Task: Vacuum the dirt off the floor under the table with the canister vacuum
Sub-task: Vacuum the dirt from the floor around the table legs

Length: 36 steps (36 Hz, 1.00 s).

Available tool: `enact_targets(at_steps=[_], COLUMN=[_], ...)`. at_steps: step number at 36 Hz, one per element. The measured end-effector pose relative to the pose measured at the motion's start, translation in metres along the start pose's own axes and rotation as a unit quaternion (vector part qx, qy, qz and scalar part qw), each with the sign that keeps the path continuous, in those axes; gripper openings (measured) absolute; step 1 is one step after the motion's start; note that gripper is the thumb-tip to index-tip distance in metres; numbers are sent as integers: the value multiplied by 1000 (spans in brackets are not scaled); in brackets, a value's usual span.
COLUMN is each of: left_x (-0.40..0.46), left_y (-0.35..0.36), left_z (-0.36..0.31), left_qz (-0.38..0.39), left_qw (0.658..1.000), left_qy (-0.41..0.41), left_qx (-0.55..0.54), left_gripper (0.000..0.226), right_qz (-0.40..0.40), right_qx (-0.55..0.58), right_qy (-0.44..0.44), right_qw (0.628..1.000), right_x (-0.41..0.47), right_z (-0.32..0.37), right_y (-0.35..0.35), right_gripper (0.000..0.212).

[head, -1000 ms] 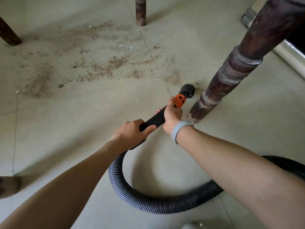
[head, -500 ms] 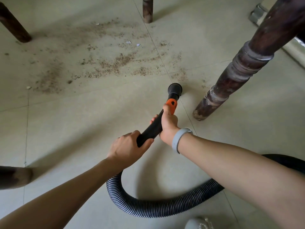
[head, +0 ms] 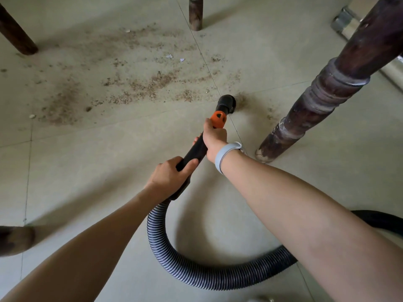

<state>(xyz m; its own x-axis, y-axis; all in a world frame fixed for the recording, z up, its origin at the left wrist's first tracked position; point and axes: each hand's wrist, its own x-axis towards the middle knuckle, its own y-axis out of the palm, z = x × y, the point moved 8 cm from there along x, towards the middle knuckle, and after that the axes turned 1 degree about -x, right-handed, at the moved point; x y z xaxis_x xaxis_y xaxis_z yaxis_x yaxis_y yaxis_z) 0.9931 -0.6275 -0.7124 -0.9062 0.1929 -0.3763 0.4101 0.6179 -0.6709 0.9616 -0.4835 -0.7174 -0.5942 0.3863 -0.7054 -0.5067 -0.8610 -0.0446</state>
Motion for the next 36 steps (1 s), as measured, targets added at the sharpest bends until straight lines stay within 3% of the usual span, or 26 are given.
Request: enact_targets(at_steps=[10, 22, 29, 33, 36], left_x=[14, -13, 16, 35, 43], left_y=[3, 16, 11, 9, 7], left_z=[-8, 9, -13, -31, -37], left_qz=[14, 45, 26, 25, 25], left_qw=[1000, 998, 999, 999, 999], left_qy=[16, 36, 27, 19, 15], left_qx=[3, 34, -13, -15, -19], left_gripper=[45, 40, 42, 43, 43], right_qz=[-8, -50, -23, -8, -20], right_qx=[-18, -10, -37, -18, -48], right_qy=[-8, 13, 4, 6, -11], right_qw=[1000, 999, 999, 1000, 999], right_x=[14, 9, 23, 30, 35], right_z=[8, -38, 3, 28, 37], right_y=[-6, -26, -20, -20, -17], right_gripper=[44, 51, 47, 32, 38])
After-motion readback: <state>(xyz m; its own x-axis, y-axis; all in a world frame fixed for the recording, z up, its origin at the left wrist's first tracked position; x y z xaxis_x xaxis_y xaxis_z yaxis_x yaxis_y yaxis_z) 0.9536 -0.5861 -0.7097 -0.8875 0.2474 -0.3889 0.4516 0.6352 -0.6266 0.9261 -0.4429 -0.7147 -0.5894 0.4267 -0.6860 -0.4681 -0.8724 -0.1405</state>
